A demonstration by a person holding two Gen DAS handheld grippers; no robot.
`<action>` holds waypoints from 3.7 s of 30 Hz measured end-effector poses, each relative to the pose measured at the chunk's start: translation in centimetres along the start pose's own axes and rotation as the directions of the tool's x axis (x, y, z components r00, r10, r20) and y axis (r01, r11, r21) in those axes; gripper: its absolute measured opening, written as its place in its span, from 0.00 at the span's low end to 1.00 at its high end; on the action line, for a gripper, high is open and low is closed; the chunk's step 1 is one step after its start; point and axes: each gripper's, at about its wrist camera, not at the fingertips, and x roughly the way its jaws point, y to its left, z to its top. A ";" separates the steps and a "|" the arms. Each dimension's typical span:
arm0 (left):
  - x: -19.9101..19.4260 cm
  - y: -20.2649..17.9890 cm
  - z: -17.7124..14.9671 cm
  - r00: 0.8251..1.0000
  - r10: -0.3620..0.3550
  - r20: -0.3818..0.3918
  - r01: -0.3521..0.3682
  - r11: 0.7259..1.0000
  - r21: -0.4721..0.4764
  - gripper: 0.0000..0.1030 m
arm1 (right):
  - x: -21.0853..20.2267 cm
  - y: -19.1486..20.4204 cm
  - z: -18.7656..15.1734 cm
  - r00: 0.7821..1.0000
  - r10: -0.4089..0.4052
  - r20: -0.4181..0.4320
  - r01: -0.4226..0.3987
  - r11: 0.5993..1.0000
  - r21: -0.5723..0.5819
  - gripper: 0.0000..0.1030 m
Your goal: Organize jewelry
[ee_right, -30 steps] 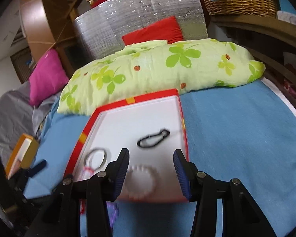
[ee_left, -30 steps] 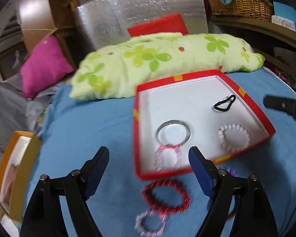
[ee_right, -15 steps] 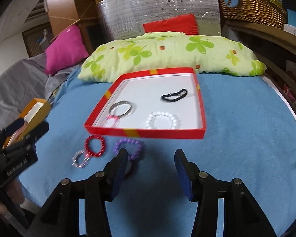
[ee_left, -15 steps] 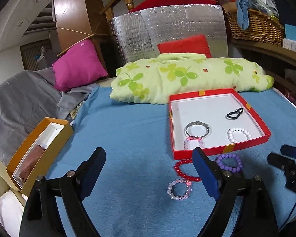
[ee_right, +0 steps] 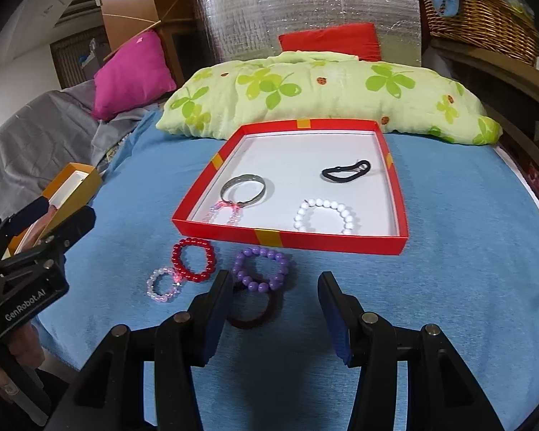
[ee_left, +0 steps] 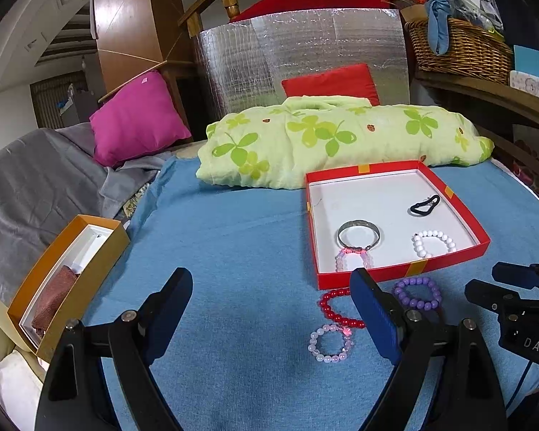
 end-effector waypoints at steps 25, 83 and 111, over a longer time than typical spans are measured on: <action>5.3 1.1 -2.3 0.960 -0.153 -0.235 0.133 0.986 -0.102 0.87 | 0.6 -2.0 -0.1 1.000 -0.016 -0.022 0.016 1.000 0.005 0.55; 10.8 -4.1 -2.6 0.823 -0.415 -0.387 0.413 0.906 -0.092 0.09 | 5.5 -6.3 1.0 0.987 0.040 -0.156 -0.022 0.993 0.113 0.10; 3.9 -3.6 1.3 0.791 -0.586 -0.177 0.585 0.809 -0.064 0.10 | 1.2 -6.5 2.3 0.972 0.234 -0.010 -0.229 0.960 0.161 0.10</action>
